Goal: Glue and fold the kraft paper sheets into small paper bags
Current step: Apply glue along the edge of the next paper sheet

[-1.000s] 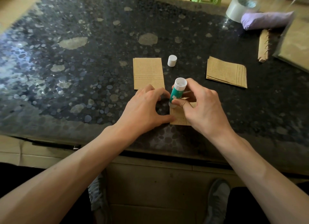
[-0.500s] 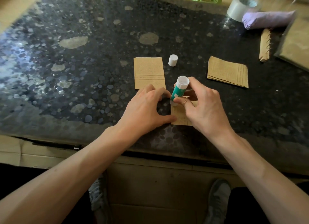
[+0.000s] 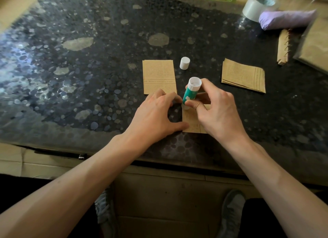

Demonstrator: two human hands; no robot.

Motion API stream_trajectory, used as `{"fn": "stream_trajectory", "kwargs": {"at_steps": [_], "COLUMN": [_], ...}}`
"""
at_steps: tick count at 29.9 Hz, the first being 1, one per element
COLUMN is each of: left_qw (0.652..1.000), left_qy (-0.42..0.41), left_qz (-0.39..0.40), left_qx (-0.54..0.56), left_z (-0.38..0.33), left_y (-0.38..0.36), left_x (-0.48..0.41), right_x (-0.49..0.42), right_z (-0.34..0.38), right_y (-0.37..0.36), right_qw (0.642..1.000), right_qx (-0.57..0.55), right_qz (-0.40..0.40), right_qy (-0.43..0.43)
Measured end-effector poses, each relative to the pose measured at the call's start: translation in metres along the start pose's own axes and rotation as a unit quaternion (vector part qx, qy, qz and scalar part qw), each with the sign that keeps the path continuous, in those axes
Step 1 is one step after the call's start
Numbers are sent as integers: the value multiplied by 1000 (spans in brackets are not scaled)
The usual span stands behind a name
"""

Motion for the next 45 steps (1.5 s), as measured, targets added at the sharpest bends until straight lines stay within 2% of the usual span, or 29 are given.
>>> {"fn": "stream_trajectory", "kwargs": {"at_steps": [25,32,45], "left_qw": [1000,1000,1000], "left_qy": [6,7,1], "left_qz": [-4,-2,3], "left_qx": [0,-8,-7], "left_z": [1,3,2], "left_y": [-2,-2,-2], "left_x": [0,0,-2], "right_x": [-10,-8,14], "right_z": [-2,-5,-2], "right_y": [-1,15,13], "right_qw": [999,991,996], "right_qx": [-8,-110,-63], "right_qz": [-34,-78,60], "right_qy": [8,-13,-30]}}
Point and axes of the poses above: each hand's wrist, its own x-axis away from the middle knuckle, its own y-axis out of the back of the hand, z = x × y, the point moved 7 cm from there along -x, towards the middle knuckle, and after that the axes turned 14 degrees about -x, right-handed, at the moved point
